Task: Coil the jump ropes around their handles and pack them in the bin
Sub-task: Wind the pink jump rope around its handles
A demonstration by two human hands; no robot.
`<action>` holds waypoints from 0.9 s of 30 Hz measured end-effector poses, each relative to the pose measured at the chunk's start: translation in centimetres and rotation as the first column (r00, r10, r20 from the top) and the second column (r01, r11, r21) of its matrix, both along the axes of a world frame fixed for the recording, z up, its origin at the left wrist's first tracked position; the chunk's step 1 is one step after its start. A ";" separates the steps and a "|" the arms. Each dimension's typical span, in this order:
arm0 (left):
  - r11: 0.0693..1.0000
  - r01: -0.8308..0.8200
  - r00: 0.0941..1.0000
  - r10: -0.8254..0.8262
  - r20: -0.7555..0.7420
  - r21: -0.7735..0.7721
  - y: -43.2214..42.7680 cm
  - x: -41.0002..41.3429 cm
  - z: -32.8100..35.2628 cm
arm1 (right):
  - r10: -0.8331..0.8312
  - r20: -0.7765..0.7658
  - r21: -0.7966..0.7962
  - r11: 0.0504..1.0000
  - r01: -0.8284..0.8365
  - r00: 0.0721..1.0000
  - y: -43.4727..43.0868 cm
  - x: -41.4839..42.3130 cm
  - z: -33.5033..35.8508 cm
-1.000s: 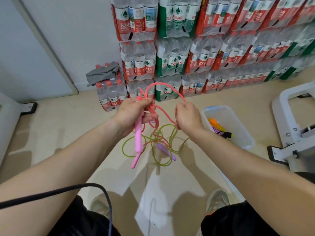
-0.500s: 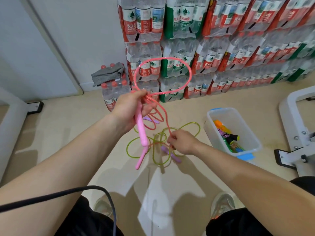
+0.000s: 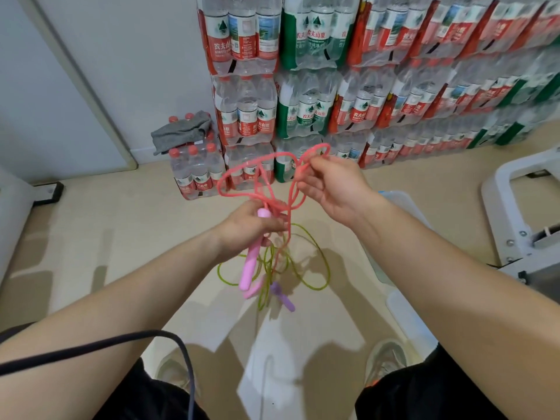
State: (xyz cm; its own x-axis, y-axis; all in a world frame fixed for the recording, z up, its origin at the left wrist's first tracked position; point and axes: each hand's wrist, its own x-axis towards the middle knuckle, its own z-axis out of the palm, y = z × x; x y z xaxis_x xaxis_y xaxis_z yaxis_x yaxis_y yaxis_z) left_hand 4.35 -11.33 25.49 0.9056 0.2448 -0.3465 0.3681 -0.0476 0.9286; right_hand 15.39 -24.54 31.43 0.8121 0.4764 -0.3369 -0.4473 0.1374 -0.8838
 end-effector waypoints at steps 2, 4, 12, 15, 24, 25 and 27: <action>0.996 0.086 0.996 -0.086 0.006 0.005 -0.6 -0.1 -0.2 | -0.018 -0.017 0.058 0.998 0.018 1.000 0.0 0.0 0.3; 0.996 0.077 0.997 -0.078 0.022 0.042 -1.2 -0.3 -0.4 | -0.034 -0.016 0.093 0.995 0.035 0.999 0.1 0.2 0.5; 0.941 -0.252 0.967 0.255 -0.015 -0.224 -1.0 0.0 1.3 | -0.036 0.234 -0.210 0.974 0.087 0.972 -0.7 0.5 -2.3; 0.856 -0.328 0.936 0.352 -0.015 -0.399 -0.1 0.5 2.8 | -0.032 0.287 -0.474 0.864 0.170 0.957 -1.6 -0.4 -4.7; 0.815 -0.361 0.926 0.372 -0.069 -0.453 1.1 0.9 4.0 | 0.781 0.074 -0.649 0.510 -0.565 0.620 -1.5 -5.4 -10.3; 0.854 -0.344 0.934 0.353 -0.051 -0.391 1.3 0.9 3.8 | 0.759 0.087 -0.651 0.534 -0.540 0.645 -1.5 -5.5 -10.1; 0.960 -0.257 0.966 0.258 -0.013 -0.112 2.1 0.8 3.3 | 0.686 0.127 -0.610 0.624 -0.489 0.716 -1.3 -5.0 -9.4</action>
State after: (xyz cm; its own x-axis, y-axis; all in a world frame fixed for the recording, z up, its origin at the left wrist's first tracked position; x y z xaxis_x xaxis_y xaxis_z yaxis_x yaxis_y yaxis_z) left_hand 5.12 -9.22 28.75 0.8177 0.4294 -0.3834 0.3525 0.1531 0.9232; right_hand 10.36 -25.80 22.04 0.5162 0.7280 -0.4512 0.0517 -0.5523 -0.8320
